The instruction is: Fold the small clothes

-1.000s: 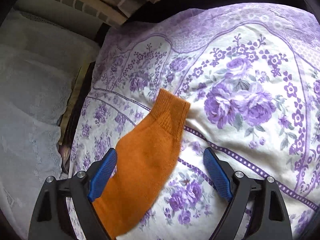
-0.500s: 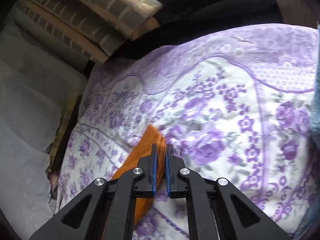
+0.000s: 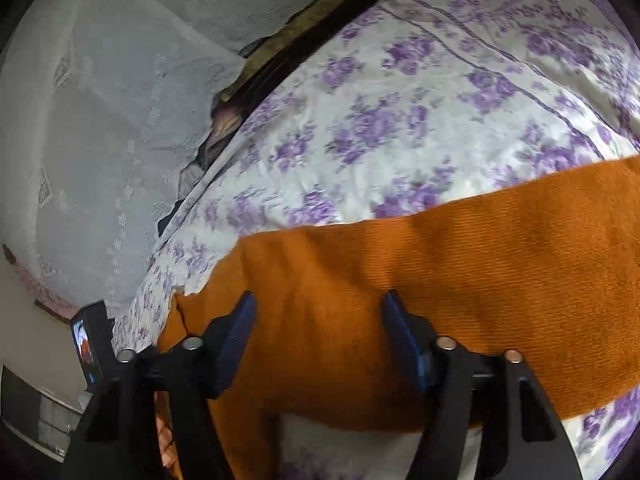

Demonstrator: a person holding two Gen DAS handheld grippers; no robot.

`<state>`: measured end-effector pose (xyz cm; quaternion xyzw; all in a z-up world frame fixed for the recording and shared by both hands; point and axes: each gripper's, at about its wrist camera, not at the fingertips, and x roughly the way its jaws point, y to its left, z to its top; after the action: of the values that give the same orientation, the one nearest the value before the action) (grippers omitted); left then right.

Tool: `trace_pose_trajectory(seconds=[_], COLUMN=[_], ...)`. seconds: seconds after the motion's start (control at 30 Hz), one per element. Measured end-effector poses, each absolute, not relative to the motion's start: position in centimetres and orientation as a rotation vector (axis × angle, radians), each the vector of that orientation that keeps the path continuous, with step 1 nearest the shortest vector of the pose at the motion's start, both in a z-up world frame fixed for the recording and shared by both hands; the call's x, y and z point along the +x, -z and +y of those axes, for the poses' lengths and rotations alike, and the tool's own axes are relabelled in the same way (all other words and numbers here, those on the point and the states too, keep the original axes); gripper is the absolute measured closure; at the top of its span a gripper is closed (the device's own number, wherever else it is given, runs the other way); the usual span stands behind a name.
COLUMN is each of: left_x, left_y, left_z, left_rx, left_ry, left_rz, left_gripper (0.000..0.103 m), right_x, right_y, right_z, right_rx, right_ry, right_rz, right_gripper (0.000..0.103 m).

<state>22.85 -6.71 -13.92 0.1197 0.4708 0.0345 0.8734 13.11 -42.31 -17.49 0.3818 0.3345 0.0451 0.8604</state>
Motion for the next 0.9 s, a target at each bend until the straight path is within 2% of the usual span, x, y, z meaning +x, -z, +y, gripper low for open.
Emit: trace_pose_trajectory(seconds=[0.07, 0.1, 0.17, 0.27, 0.33, 0.37, 0.43, 0.57, 0.67, 0.8, 0.9], left_x=[23.5, 23.7, 23.5, 21.8, 20.2, 19.3, 19.0, 19.7, 20.5, 20.5, 19.5], left_y=[14.0, 14.3, 14.7, 14.1, 13.3, 12.7, 12.1, 11.4, 11.2, 9.4, 8.3], left_z=[-1.4, 2.7, 8.1, 11.7, 12.3, 12.0, 10.9, 5.8, 5.0, 5.4, 6.3], left_rx=[0.11, 0.012, -0.161, -0.213, -0.141, -0.118, -0.085, 0.116, 0.098, -0.008, 0.016], left_ry=[-0.025, -0.017, 0.153, 0.303, 0.316, 0.339, 0.362, 0.302, 0.306, 0.391, 0.42], left_rz=[1.021, 1.04, 1.035, 0.985, 0.944, 0.911, 0.888, 0.861, 0.853, 0.83, 0.81], left_gripper=[0.004, 0.004, 0.004, 0.004, 0.004, 0.004, 0.004, 0.004, 0.004, 0.004, 0.004], right_x=[11.3, 9.9, 6.3, 2.2, 2.0, 2.6, 3.8, 8.3, 11.3, 15.7, 18.6], right_y=[18.1, 18.5, 19.6, 21.2, 20.2, 19.7, 17.9, 12.9, 11.2, 11.4, 12.1], right_z=[-45.9, -48.0, -51.7, -54.2, -53.8, -53.0, -50.7, -43.7, -36.8, -27.1, -22.1], right_rx=[0.956, 1.032, 1.141, 1.255, 1.178, 1.127, 1.019, 0.77, 0.676, 0.652, 0.723], right_ry=[-0.035, 0.025, 0.219, 0.402, 0.475, 0.485, 0.432, 0.119, -0.144, -0.481, -0.628], right_rz=[0.636, 0.574, 0.471, 0.341, 0.357, 0.384, 0.376, 0.429, 0.53, 0.731, 0.847], right_gripper=[0.058, 0.064, 0.103, 0.103, 0.096, 0.089, 0.035, 0.034, 0.034, 0.034, 0.034])
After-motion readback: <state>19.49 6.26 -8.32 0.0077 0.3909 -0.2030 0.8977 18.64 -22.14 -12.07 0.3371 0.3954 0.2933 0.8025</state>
